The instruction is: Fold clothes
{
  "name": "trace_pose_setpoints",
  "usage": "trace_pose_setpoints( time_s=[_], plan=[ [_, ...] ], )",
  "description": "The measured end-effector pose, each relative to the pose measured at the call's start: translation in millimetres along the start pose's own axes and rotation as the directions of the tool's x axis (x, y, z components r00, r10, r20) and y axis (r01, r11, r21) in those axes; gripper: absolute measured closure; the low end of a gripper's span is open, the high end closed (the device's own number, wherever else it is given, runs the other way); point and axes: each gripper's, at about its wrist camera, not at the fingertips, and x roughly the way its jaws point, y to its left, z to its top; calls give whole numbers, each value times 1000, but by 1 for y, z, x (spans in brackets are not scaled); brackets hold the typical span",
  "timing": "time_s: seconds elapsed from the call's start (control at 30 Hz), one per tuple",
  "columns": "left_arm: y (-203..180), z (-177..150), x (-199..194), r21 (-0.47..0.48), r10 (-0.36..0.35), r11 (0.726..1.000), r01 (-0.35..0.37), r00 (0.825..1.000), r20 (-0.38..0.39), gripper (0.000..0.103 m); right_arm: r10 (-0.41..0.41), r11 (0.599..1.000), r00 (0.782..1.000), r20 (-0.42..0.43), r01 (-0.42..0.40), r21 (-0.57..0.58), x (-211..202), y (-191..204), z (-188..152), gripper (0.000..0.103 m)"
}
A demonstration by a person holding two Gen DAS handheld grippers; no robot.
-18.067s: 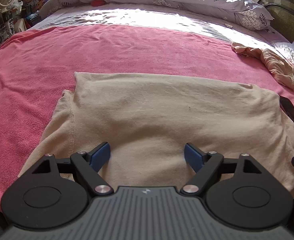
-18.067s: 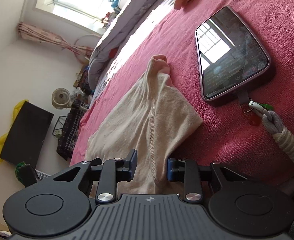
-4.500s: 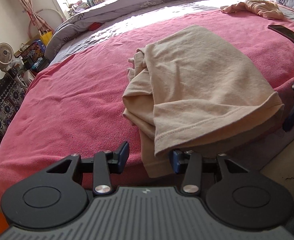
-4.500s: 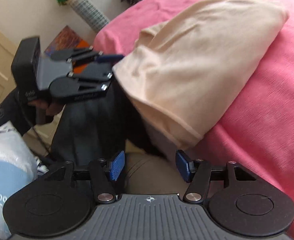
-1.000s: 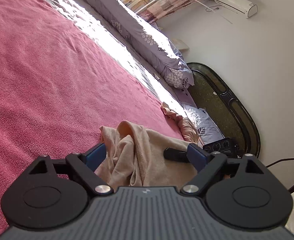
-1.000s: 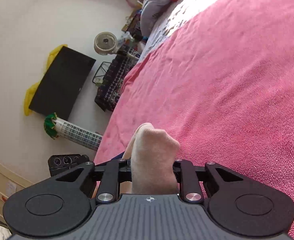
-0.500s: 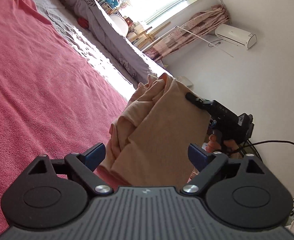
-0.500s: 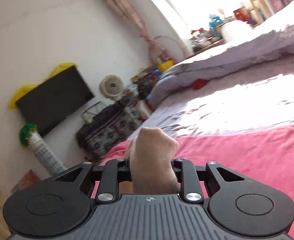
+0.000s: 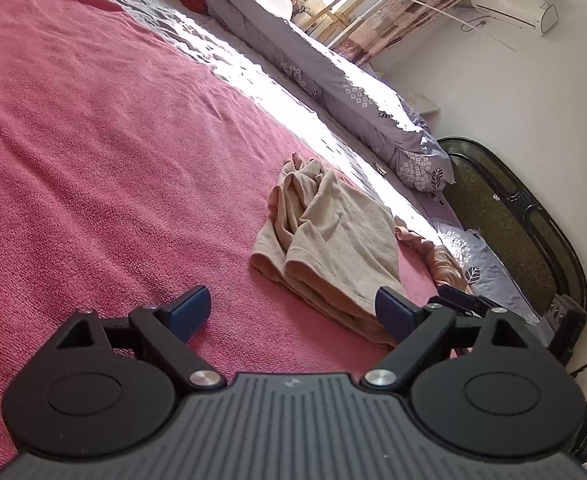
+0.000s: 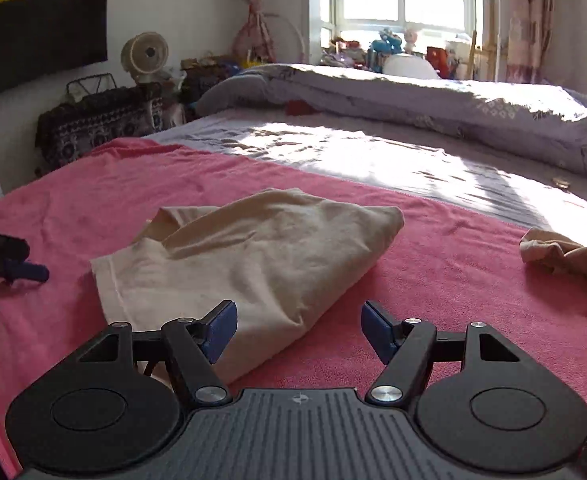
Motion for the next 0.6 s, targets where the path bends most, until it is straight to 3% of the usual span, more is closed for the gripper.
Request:
trace_pose_setpoints(
  time_s=[0.07,0.17,0.23,0.3,0.37,0.47,0.53,0.6],
  plan=[
    [-4,-2,3,26,36,999,-36,999,-12,13,-43,997,999,-2,43,-68,-15,18,-7,34],
    [-24,-9,6,126,97,988,-93,995,-27,13,-53,997,998,-19,52,-59,-29,27,-13,34],
    [-39,-16,4,149,56,988,-49,997,-47,13,19,1000,996,-87,-20,-13,-33,25,-16,33],
    [-55,-24,4,140,-11,990,19,998,-56,13,137,990,979,-153,-138,4,-40,29,-26,33],
    [-75,-34,6,123,-84,988,90,995,-53,13,128,988,978,-164,-140,-67,-52,45,-38,32],
    [-101,-46,20,77,-162,983,165,986,-50,13,16,975,995,-98,-37,-219,-70,68,-55,30],
    [-116,-52,35,39,-152,987,154,987,-54,13,-58,971,998,-30,49,-236,-78,73,-60,20],
    [-126,-55,51,-4,-111,994,111,993,-50,13,-97,977,995,10,97,-192,-83,70,-61,17]
  ],
)
